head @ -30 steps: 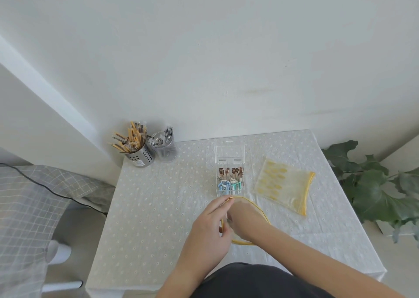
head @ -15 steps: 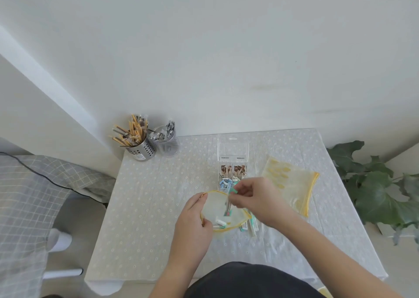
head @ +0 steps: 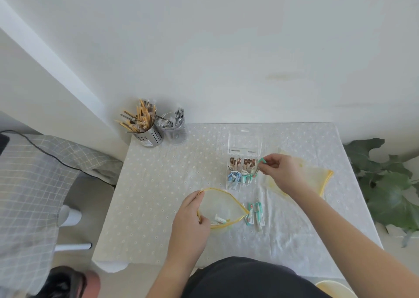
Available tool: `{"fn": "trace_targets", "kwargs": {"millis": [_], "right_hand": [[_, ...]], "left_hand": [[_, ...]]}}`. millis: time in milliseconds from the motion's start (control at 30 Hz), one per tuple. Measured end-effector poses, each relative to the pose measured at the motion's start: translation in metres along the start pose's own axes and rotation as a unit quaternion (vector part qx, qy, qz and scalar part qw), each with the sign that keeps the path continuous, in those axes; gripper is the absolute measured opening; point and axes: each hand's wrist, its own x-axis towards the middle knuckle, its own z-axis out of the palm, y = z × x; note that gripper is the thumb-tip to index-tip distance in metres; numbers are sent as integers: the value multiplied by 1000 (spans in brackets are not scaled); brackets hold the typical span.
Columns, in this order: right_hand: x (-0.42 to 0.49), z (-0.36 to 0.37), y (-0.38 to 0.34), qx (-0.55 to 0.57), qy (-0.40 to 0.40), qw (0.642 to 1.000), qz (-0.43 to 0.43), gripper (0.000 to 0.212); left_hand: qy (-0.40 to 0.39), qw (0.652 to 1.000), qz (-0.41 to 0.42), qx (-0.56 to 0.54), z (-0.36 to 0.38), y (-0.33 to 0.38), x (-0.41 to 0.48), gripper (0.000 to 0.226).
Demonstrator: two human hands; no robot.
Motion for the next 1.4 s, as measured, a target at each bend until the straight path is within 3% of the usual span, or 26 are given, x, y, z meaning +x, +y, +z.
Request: {"fn": "trace_targets", "kwargs": {"millis": [233,367,833,967,1400], "right_hand": [[15,23,23,-94,-27,995,3,4],[19,34,32,-174,-39,984,10,12],[41,58,27,-468,-90,878,50,18],[40,65,22,-489,-79,867,57,39],[33,72,19,-495,-56,865,65,37]], "left_hand": [[7,1000,-14,1,-2,-2,2,62],[10,1000,-16,3,-2,-5,4,62],[-2,1000,-5,1,6,-11,9,63],[-2,1000,-3,-4,7,-13,8,62],[-3,1000,-4,-1,9,-14,5,61]]}}
